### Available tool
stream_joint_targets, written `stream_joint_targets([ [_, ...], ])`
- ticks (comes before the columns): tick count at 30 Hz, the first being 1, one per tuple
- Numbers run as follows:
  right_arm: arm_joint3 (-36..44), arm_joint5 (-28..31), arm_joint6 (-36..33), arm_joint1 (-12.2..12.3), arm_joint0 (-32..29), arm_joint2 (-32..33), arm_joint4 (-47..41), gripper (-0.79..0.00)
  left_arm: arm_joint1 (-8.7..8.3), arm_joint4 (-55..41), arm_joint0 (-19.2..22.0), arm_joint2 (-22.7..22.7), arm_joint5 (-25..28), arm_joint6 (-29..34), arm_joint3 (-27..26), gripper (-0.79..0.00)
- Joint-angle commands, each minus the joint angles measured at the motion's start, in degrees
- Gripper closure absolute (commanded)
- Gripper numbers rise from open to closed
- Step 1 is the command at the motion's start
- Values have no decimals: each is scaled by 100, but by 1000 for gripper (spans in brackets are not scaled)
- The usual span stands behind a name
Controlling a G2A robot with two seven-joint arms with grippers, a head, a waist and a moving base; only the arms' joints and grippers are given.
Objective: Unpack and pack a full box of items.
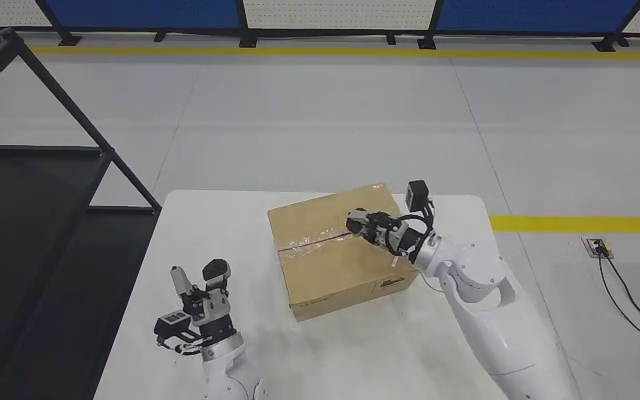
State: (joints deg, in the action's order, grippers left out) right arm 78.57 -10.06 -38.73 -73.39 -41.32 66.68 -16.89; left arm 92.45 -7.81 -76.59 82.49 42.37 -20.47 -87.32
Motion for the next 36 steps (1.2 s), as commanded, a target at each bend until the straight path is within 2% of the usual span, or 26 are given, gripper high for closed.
stream_joint_targets([
  [1,4,-287,136,-49,158,-296,237,0,2,-67,61,-14,-9,76,111,-785],
  [7,-202,-1040,321,-275,778,-1260,687,0,13,-167,186,-87,-17,277,324,-785],
  [11,-368,-1220,373,-372,1003,-1588,906,0,23,-111,231,-100,-20,278,407,-785],
  [18,-334,-1471,557,-463,1073,-1800,1096,0,52,100,265,-59,309,27,407,-785],
  [28,-614,-1866,872,-625,1209,-1876,915,0,70,85,272,-38,317,75,431,-785],
  [36,-651,-2041,1073,-610,1118,-1583,886,0,76,60,284,-17,276,168,405,-785],
])
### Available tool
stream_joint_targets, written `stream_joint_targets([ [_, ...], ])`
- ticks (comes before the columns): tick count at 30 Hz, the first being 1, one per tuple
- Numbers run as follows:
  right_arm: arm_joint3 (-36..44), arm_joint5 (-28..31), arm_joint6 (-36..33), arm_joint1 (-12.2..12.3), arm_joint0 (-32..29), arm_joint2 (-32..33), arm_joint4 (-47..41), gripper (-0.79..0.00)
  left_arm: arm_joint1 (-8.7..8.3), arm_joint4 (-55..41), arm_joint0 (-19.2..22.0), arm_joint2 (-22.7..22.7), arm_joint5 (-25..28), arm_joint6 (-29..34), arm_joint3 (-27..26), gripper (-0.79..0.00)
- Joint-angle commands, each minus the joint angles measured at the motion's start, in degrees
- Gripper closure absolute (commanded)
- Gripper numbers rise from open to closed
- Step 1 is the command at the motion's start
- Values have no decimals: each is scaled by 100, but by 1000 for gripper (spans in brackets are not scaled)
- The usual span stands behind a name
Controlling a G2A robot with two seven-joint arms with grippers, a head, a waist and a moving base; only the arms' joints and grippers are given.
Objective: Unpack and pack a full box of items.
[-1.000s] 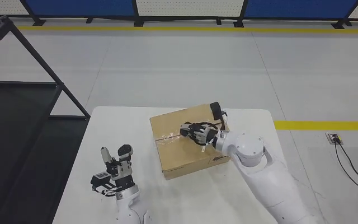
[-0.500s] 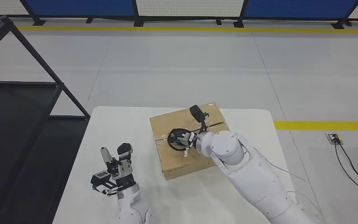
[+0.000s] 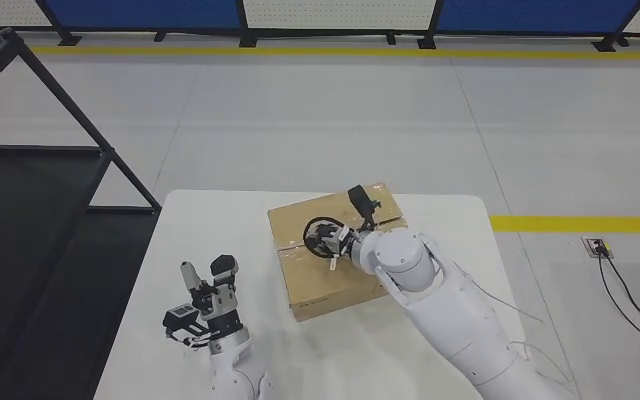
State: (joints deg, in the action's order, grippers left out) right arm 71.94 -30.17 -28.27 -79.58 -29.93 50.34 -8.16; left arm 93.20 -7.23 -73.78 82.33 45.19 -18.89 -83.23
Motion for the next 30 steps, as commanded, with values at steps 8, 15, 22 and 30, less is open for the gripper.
stream_joint_targets([
  [8,162,-193,41,100,-215,429,137,0,9,6,26,10,-58,76,-39,-785],
  [15,328,-452,303,145,-367,666,306,0,16,-12,51,4,-115,136,-63,-785],
  [22,443,-584,521,175,-503,926,327,0,25,16,80,0,-171,153,-91,-785],
  [30,570,-749,831,201,-687,1168,391,0,31,58,108,8,-229,179,-130,-785],
])
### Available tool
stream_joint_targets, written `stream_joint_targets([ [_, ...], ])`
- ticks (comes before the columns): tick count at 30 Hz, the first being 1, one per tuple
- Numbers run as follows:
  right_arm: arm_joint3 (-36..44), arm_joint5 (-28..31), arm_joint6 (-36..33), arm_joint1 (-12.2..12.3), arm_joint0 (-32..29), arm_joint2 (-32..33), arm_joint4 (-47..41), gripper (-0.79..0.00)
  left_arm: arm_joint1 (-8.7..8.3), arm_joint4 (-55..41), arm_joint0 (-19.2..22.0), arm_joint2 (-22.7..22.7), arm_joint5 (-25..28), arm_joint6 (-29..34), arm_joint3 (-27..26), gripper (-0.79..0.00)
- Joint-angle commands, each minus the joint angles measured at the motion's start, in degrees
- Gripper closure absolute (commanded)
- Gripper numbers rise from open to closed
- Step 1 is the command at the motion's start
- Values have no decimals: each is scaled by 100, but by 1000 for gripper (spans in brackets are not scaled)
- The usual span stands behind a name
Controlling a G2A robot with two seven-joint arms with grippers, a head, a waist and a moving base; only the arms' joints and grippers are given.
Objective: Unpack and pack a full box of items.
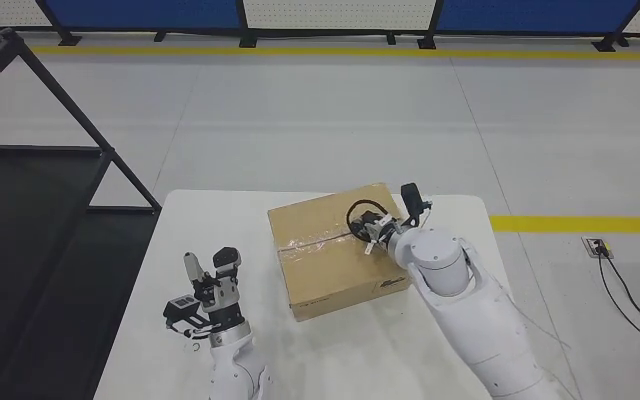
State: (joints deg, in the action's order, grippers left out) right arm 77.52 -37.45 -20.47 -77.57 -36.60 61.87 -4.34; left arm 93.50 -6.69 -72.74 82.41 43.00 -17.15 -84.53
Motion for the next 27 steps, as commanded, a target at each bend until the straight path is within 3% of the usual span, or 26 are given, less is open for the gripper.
stream_joint_targets([
  [1,26,-37,89,-2,-40,31,8,0,1,1,9,-1,-14,13,-2,-785],
  [22,464,-151,560,65,-561,681,-17,0,1,-36,8,35,-91,173,-34,-785],
  [27,650,64,624,72,-692,836,-126,0,3,-29,-38,50,-52,159,-56,-785],
])
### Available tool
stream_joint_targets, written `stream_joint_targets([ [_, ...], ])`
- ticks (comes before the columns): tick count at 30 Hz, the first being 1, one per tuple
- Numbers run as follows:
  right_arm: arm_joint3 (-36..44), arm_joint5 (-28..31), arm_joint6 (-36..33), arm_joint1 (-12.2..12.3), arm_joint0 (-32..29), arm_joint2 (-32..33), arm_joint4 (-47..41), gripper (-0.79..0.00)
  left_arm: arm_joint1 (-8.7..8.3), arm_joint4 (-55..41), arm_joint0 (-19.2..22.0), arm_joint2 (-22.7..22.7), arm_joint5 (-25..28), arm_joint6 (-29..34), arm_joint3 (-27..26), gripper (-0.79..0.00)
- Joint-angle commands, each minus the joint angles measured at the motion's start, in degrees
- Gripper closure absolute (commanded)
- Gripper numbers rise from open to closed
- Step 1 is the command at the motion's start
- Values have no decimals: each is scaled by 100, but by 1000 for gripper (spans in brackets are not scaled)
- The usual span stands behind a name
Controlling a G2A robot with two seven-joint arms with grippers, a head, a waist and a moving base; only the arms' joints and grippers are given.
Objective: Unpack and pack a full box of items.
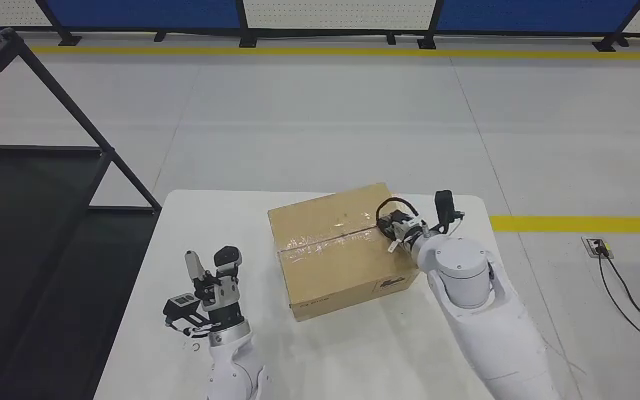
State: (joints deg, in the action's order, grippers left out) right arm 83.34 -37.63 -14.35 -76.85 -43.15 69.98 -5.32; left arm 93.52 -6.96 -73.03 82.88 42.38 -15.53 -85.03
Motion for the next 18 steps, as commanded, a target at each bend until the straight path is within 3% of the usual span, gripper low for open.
stream_joint_targets([
  [1,154,181,-12,0,-89,34,-60,0,1,-6,-19,6,16,-5,-13,-785],
  [7,340,355,-172,-32,-83,-276,80,0,2,-30,-68,18,62,1,-51,-785],
  [18,-707,184,-88,-237,649,-812,-44,0,5,-63,-179,48,182,-5,-64,-785],
])
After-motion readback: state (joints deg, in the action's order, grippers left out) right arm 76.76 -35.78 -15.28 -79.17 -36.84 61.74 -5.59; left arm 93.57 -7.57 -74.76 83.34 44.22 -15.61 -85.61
